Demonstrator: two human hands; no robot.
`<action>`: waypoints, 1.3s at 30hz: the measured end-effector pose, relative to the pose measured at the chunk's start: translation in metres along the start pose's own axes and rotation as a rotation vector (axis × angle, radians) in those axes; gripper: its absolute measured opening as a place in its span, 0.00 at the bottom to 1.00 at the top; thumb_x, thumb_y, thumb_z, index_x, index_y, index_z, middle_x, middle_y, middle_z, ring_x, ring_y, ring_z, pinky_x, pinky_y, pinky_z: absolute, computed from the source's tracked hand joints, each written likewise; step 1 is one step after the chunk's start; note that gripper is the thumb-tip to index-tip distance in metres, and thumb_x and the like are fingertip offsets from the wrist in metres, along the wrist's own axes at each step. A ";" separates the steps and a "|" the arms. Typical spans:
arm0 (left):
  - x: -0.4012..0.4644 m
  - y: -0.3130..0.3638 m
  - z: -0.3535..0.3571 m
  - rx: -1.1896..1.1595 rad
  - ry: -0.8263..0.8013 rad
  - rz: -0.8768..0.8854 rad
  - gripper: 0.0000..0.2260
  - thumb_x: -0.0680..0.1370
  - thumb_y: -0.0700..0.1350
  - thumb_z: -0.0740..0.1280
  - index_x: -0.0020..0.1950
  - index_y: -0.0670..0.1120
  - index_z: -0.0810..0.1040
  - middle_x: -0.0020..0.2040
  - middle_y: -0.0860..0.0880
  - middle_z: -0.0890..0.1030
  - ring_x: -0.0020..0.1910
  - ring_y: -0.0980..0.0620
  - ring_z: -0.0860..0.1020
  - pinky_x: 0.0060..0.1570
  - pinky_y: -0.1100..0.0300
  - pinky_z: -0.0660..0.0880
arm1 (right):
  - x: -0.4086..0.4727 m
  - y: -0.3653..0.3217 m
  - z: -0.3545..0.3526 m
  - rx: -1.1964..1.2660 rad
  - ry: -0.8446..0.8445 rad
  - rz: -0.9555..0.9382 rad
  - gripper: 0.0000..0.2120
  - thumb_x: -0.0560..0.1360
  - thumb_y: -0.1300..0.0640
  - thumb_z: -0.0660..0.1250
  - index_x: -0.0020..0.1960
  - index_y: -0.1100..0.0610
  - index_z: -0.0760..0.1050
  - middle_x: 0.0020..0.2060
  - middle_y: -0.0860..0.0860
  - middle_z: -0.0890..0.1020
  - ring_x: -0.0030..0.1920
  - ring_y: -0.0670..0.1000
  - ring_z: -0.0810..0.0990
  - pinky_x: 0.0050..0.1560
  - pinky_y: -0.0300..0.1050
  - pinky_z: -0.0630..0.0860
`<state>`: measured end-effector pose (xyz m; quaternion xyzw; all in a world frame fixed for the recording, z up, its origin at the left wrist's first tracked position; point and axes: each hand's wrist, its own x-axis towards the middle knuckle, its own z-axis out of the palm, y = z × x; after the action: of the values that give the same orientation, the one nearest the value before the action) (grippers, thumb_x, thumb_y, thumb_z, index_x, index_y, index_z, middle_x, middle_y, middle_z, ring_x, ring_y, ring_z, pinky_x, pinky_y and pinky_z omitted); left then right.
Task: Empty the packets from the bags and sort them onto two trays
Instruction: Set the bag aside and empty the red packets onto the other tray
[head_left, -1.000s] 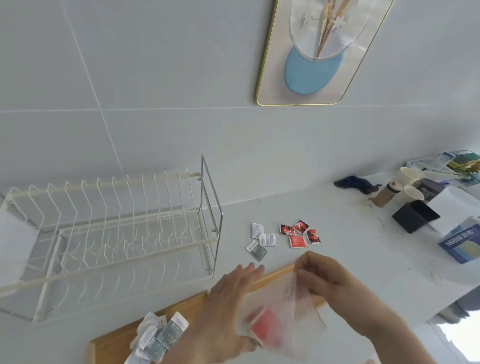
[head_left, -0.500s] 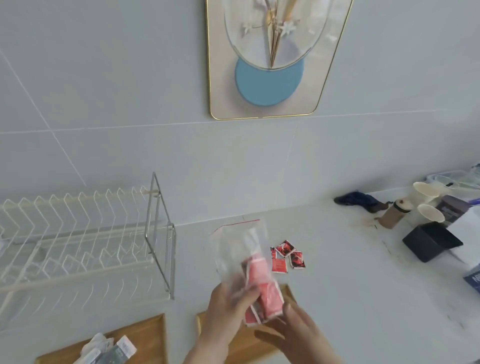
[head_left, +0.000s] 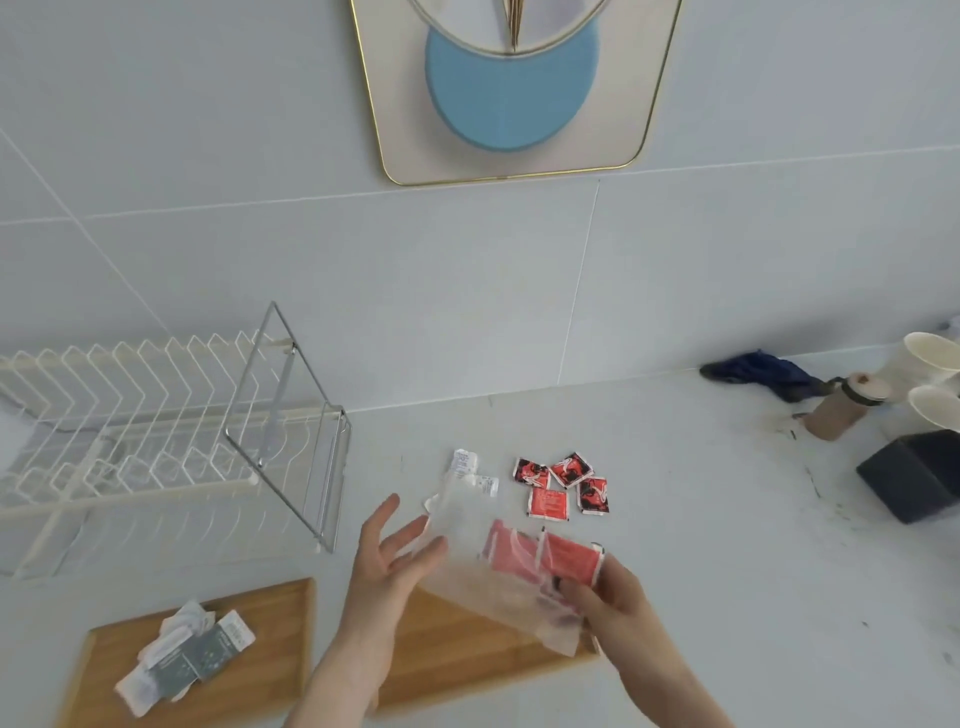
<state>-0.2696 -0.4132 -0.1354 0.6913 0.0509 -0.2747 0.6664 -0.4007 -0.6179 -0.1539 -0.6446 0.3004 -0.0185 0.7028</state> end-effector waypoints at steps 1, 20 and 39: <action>0.003 -0.001 -0.001 0.076 -0.017 0.002 0.42 0.62 0.53 0.82 0.71 0.67 0.67 0.66 0.55 0.78 0.65 0.53 0.76 0.67 0.49 0.68 | 0.002 -0.003 -0.006 -0.124 -0.037 -0.048 0.16 0.78 0.69 0.63 0.54 0.51 0.82 0.49 0.53 0.87 0.54 0.58 0.84 0.57 0.55 0.79; 0.016 -0.047 0.016 0.979 -0.036 0.274 0.14 0.76 0.45 0.70 0.59 0.60 0.78 0.55 0.64 0.80 0.58 0.61 0.75 0.57 0.64 0.70 | 0.008 0.000 0.001 -0.587 0.078 -0.458 0.07 0.75 0.60 0.72 0.43 0.48 0.84 0.27 0.34 0.77 0.29 0.41 0.74 0.34 0.28 0.64; 0.009 -0.050 0.029 0.945 -0.046 0.267 0.18 0.78 0.47 0.69 0.64 0.63 0.71 0.54 0.64 0.78 0.58 0.59 0.77 0.57 0.60 0.74 | 0.005 -0.024 -0.002 -0.399 0.159 -0.469 0.08 0.78 0.61 0.69 0.45 0.49 0.80 0.38 0.42 0.85 0.41 0.48 0.84 0.41 0.45 0.80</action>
<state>-0.2930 -0.4385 -0.1833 0.9122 -0.1830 -0.1953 0.3103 -0.3890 -0.6259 -0.1333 -0.8179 0.1952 -0.1712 0.5135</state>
